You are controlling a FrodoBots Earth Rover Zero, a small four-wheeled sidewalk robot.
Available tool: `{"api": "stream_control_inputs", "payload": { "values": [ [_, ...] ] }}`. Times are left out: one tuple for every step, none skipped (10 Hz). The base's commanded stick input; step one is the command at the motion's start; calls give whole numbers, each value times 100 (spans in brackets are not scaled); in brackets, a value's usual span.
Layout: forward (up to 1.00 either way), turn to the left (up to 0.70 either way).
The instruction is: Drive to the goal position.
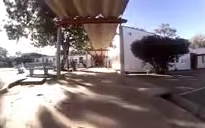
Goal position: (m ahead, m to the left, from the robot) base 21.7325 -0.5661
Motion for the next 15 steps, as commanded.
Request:
{"api": "stream_control_inputs", "payload": {
  "values": [
    [70,0],
    [70,0],
    [70,0],
    [70,0],
    [70,0],
    [70,0],
    [70,0],
    [70,0],
    [70,0],
    [70,0],
    [70,0],
    [70,0],
    [70,0],
    [70,0],
    [70,0]
  ]
}}
